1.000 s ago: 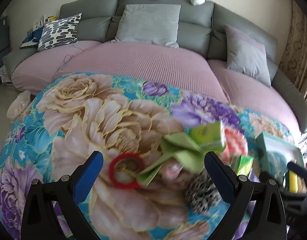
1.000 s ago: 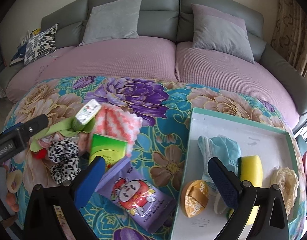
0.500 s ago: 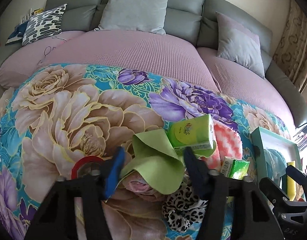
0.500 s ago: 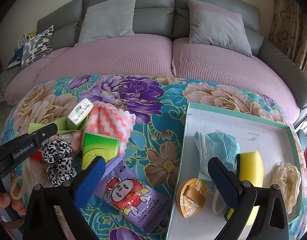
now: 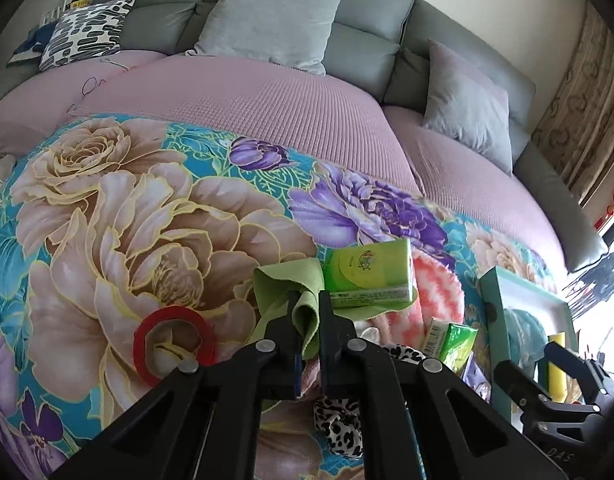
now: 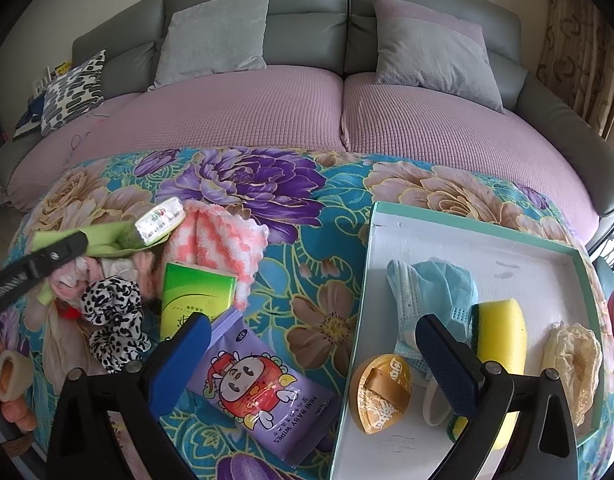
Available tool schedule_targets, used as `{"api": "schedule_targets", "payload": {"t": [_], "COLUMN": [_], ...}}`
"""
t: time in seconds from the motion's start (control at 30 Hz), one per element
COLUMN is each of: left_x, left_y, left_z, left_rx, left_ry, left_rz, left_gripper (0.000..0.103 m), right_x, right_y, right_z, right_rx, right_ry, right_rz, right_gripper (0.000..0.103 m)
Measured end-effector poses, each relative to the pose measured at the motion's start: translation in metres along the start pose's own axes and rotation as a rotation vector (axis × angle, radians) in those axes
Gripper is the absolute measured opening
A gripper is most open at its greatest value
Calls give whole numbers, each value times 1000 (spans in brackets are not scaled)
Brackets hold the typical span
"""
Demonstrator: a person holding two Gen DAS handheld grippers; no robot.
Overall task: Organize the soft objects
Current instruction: 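Grasp the lime green cloth with the left gripper, then grasp the green tissue pack with the right gripper while the left gripper holds the cloth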
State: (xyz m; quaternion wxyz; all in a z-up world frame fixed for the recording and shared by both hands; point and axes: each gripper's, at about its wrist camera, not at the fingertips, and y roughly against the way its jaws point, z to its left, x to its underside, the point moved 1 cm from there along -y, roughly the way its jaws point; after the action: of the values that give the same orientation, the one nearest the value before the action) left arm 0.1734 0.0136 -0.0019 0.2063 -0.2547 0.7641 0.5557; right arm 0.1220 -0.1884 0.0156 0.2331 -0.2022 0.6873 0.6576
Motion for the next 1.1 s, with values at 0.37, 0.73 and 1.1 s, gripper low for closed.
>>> {"api": "schedule_targets", "payload": {"t": [0.37,0.73,1.1], "left_x": [-7,-3,-8], "left_y": [45,82,146], "left_z": [-11,0,23], "left_rx": [73,103,25], "left_ry": [-33,18,46], "left_rz": [-116,-186,-367], "left_gripper": [6,5,5], "right_x": [0,0,0], "right_y": [3,11,14], "right_z": [2,9,40], "right_rx": [-4,-23,-144], "right_ry": [2,14,62], "right_rz": [-1,-26,-47], "right_gripper": [103,103,103]}}
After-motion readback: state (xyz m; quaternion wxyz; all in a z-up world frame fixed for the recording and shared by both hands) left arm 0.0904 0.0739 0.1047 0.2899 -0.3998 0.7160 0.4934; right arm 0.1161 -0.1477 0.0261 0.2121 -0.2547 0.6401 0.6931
